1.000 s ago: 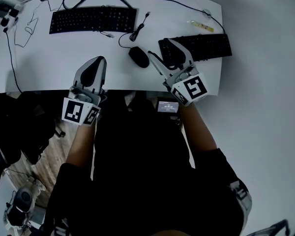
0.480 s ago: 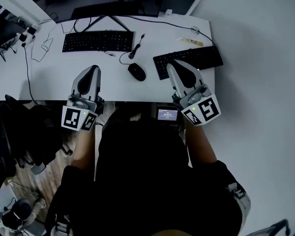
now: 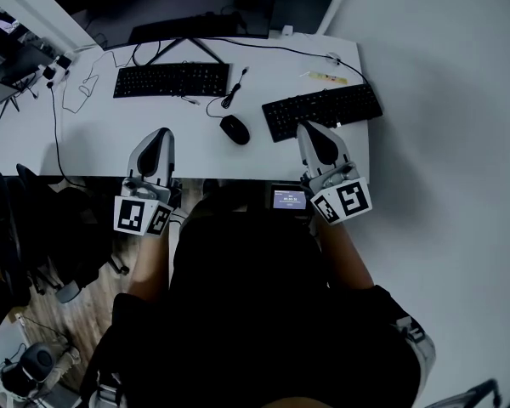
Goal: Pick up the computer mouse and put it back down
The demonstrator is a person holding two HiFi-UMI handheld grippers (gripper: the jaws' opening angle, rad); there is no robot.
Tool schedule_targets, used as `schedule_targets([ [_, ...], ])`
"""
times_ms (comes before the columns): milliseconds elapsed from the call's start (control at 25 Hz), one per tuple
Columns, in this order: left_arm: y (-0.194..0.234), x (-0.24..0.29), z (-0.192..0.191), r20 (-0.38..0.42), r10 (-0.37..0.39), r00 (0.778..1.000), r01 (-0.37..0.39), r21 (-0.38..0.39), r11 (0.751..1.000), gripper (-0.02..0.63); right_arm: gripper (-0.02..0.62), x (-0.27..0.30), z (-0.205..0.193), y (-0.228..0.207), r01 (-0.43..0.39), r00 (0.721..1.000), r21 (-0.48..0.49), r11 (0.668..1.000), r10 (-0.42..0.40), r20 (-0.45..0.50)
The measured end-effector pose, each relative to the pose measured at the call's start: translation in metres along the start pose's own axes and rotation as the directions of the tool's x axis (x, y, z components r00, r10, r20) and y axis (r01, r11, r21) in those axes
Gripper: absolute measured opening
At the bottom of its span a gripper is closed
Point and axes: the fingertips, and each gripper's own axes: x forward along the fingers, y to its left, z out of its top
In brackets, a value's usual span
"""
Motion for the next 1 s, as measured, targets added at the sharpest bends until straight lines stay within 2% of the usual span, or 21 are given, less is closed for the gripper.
schedule_targets([
  [280,0.002,-0.011,-0.018,-0.038,0.085,0.996,-0.084,0.027,0.996,-0.005,0.003,-0.002,-0.018,-0.003,0.008,0.999,-0.013,1.000,-0.008,-0.039],
  [1000,0.000,-0.004,-0.044,-0.087,0.045,0.995,-0.050,-0.053,0.997,-0.005,0.003,0.003,-0.043,-0.009,0.015,0.995,0.024,1.000,-0.013,-0.095],
])
